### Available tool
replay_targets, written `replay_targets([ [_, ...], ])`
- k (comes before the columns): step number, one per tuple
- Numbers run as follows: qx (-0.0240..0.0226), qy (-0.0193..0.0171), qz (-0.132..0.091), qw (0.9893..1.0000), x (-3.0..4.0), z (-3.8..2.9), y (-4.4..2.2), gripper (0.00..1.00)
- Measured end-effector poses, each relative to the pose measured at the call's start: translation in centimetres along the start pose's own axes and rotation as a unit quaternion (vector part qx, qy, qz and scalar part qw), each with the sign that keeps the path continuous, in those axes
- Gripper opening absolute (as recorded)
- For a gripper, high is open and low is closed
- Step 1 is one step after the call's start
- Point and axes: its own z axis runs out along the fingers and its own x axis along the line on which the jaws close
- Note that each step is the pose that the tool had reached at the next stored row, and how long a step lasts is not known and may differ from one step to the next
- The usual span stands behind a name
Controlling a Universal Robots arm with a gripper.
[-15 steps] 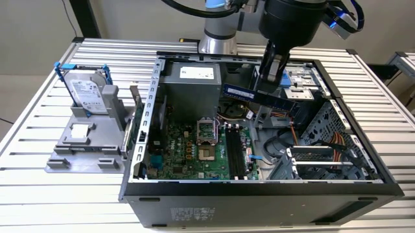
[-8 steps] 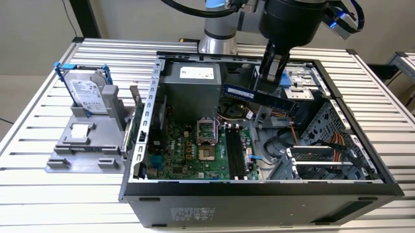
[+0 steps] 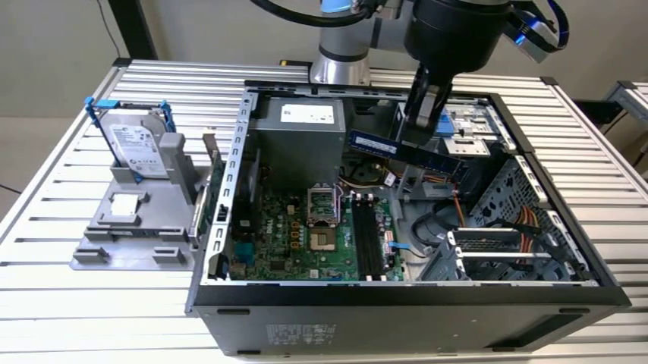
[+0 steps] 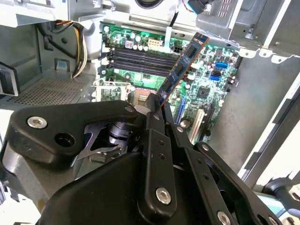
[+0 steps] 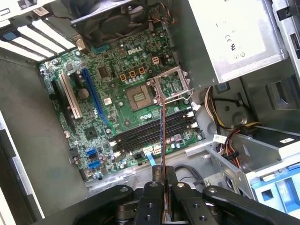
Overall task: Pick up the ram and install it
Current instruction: 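Insert the ram into the slot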
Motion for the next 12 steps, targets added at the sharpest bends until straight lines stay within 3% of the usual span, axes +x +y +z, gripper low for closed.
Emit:
replay_targets([
  [12, -0.0001, -0.0002, 0.011, 0.9999, 0.00, 0.00, 0.00, 0.00],
])
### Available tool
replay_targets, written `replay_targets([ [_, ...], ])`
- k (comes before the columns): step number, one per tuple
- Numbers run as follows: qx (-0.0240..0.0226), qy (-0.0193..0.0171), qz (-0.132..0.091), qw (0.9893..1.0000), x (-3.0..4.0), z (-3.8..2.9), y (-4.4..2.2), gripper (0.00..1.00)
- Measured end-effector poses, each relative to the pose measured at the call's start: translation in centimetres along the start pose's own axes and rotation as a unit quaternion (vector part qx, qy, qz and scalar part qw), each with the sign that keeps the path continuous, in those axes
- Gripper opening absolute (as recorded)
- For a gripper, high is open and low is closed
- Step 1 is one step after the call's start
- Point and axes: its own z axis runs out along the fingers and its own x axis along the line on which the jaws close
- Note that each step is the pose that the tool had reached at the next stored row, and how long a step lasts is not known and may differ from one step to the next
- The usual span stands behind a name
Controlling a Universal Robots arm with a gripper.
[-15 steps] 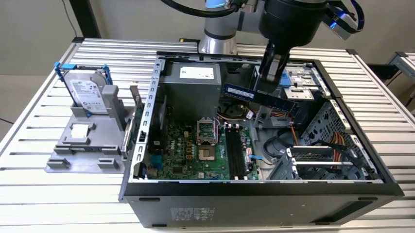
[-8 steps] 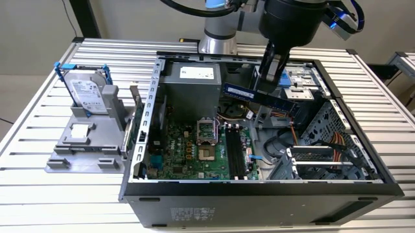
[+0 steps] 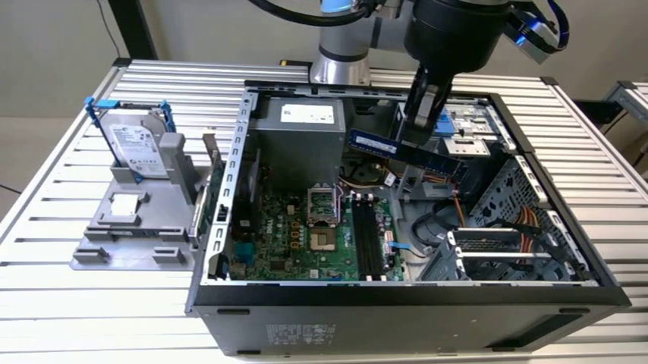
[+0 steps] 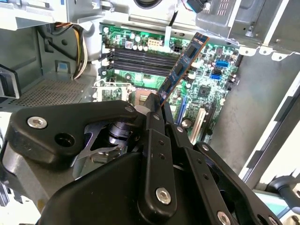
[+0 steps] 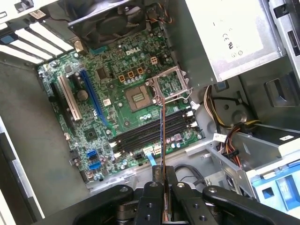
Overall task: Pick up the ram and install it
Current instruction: 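Insert the ram into the slot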
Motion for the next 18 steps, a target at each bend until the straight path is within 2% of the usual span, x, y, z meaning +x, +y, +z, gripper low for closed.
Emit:
replay_targets([
  [9, -0.0002, -0.0003, 0.026, 0.9997, -0.01, 0.00, 0.00, 0.00],
  [18, -0.0005, -0.0009, 0.065, 0.9979, 0.00, 0.01, 0.00, 0.00],
])
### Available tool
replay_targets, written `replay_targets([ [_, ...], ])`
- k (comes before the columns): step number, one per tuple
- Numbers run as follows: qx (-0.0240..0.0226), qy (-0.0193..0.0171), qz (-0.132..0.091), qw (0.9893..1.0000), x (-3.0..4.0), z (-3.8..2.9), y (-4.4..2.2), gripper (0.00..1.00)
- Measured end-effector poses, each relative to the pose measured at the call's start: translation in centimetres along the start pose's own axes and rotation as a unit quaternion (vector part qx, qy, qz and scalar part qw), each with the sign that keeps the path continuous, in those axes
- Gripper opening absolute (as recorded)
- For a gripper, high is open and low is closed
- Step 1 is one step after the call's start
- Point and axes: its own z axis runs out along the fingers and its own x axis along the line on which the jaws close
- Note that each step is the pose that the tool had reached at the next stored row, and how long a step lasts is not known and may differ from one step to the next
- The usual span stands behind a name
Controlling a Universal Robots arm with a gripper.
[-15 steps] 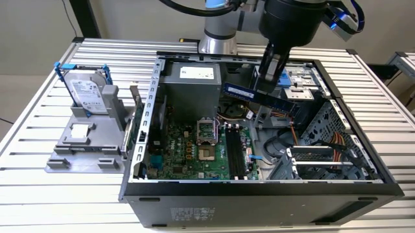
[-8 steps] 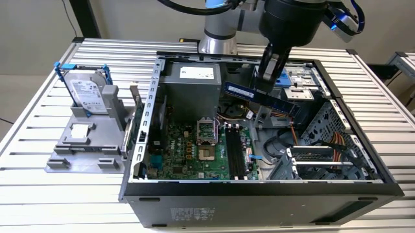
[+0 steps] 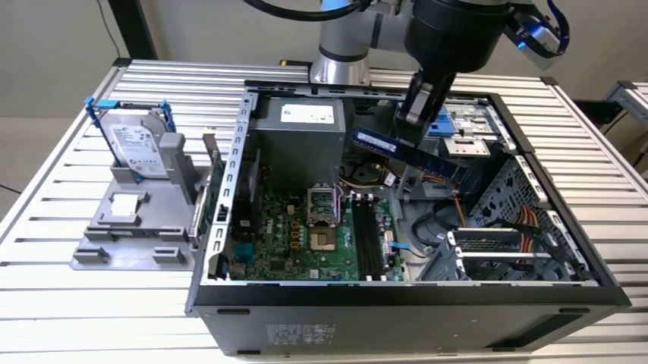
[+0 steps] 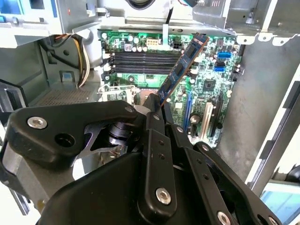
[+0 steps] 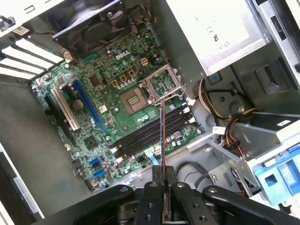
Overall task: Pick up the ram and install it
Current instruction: 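Insert the ram into the slot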
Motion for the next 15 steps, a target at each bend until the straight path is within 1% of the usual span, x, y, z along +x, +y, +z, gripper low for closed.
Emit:
replay_targets([
  [5, -0.0002, -0.0003, 0.022, 0.9998, 0.00, 0.00, 0.00, 0.00],
  [15, -0.0004, -0.0007, 0.054, 0.9985, 0.00, 0.00, 0.00, 0.00],
])
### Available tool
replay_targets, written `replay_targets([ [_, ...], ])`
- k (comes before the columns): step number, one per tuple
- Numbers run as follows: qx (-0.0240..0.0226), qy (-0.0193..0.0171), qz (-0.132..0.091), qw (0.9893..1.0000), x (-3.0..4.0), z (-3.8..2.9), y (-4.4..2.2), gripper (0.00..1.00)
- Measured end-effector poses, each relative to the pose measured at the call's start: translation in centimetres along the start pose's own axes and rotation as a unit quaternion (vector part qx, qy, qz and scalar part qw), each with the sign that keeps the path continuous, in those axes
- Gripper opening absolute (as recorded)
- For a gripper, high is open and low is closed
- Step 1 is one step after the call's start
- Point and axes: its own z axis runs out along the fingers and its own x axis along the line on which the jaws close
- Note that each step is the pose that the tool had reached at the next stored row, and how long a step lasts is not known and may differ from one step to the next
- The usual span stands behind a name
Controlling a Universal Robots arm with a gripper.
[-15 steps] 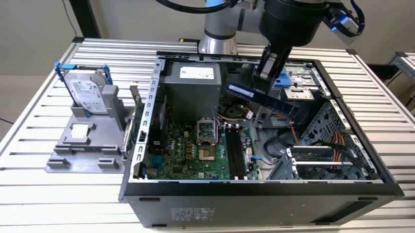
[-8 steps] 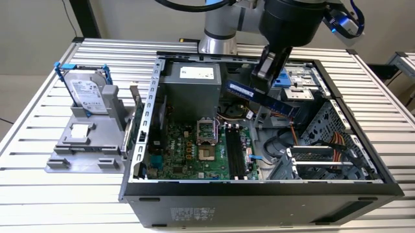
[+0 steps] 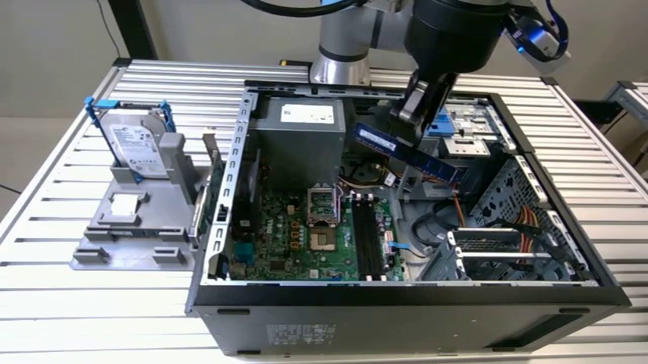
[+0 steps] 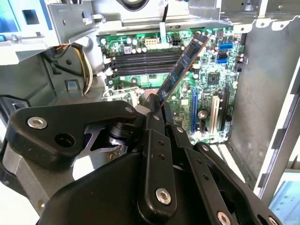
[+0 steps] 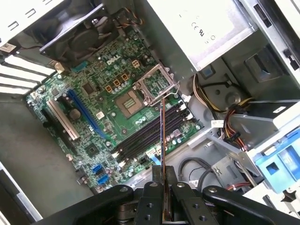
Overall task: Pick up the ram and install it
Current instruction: 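Insert the ram into the slot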
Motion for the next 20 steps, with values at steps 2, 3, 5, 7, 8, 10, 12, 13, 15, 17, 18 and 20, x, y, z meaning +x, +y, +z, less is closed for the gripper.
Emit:
replay_targets([
  [2, 0.0000, -0.0001, 0.006, 1.0000, 0.00, 0.00, 0.00, 0.00],
  [3, 0.0000, -0.0001, 0.009, 1.0000, 0.00, 0.00, 0.00, 0.00],
  [5, -0.0001, -0.0002, 0.015, 0.9999, 0.00, 0.00, 0.00, 0.00],
  [7, -0.0001, -0.0003, 0.021, 0.9998, 0.00, 0.00, 0.00, 0.00],
  [8, -0.0002, -0.0003, 0.024, 0.9997, 0.00, 0.00, 0.00, 0.00],
  [10, -0.0002, -0.0004, 0.029, 0.9996, 0.00, 0.00, 0.00, 0.00],
  [12, -0.0003, -0.0005, 0.034, 0.9994, 0.00, 0.00, 0.00, 0.00],
  [13, -0.0002, -0.0005, 0.035, 0.9994, 0.00, 0.00, 0.00, 0.00],
  [15, -0.0003, -0.0005, 0.037, 0.9993, 0.00, 0.00, 0.00, 0.00],
  [17, -0.0003, -0.0005, 0.037, 0.9993, 0.00, 0.00, 0.00, 0.00],
  [18, -0.0003, -0.0005, 0.037, 0.9993, 0.00, 0.00, 0.00, 0.00],
  [20, -0.0003, -0.0005, 0.038, 0.9993, 0.00, 0.00, 0.00, 0.00],
])
